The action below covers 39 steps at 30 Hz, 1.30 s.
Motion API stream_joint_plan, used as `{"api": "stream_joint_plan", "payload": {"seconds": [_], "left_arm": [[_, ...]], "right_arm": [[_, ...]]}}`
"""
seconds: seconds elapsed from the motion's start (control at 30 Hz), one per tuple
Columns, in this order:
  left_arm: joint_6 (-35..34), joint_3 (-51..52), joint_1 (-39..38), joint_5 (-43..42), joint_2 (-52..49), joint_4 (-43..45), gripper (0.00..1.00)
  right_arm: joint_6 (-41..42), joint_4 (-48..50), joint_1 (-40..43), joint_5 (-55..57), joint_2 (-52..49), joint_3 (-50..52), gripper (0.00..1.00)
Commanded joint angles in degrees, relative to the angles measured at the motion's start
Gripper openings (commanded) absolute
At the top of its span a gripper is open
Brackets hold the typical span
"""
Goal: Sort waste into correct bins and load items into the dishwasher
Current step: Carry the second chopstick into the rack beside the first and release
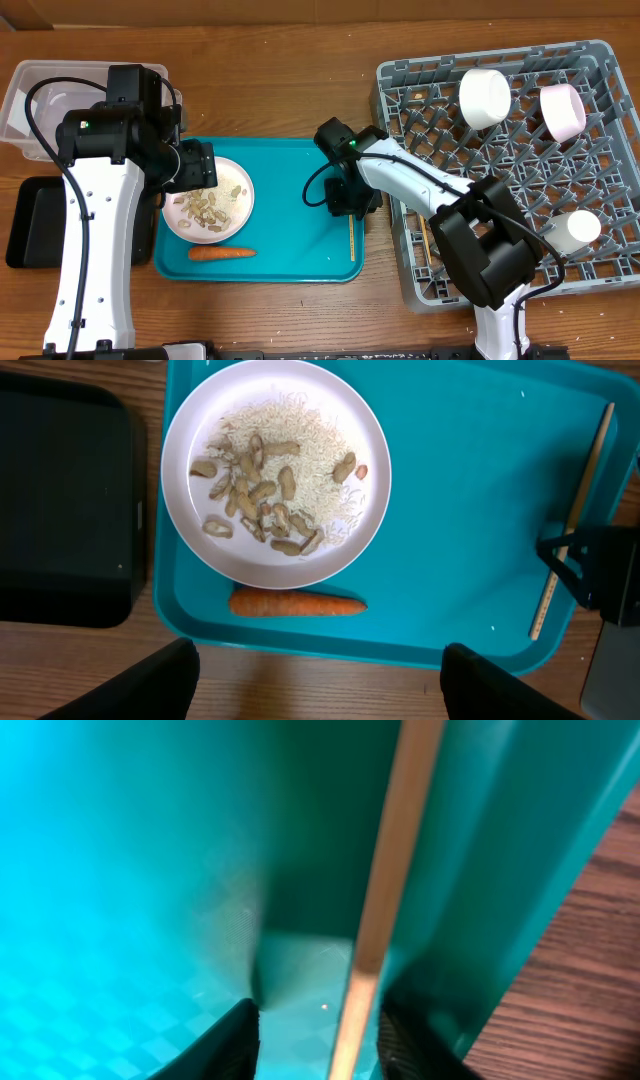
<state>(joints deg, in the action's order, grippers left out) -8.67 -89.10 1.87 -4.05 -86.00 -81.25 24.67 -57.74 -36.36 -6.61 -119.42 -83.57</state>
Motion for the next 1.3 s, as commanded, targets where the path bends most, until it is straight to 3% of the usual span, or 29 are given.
{"api": "stream_joint_plan", "payload": {"seconds": [0.0,0.27,0.43,0.67,0.8,1.03,1.27], "left_arm": [[-0.37,-0.57,-0.02,-0.42,0.02,0.04,0.80],[-0.39,-0.57,-0.02,-0.44,0.02,0.00,0.79],[-0.39,-0.57,-0.02,-0.42,0.02,-0.35,0.79],[-0.39,-0.57,-0.02,-0.42,0.02,-0.57,0.79],[-0.39,-0.57,-0.02,-0.42,0.02,-0.57,0.79],[-0.39,-0.59,-0.02,-0.42,0.02,-0.59,0.79],[-0.39,-0.57,-0.02,-0.44,0.02,-0.61,0.79]], "right_arm": [[0.90,0.70,0.04,0.50,-0.61,2.58,0.28],[0.92,0.59,0.04,0.48,-0.61,2.43,0.04],[0.87,-1.49,0.04,0.35,1.07,-0.61,0.04],[-1.11,-6.43,1.77,5.40,11.08,-7.98,0.04],[-7.37,-9.86,4.81,8.48,18.03,-9.92,0.04],[-16.04,-19.28,14.16,13.16,21.35,-8.92,0.04],[-18.60,-16.39,16.55,9.22,21.35,-0.79,0.04]]}}
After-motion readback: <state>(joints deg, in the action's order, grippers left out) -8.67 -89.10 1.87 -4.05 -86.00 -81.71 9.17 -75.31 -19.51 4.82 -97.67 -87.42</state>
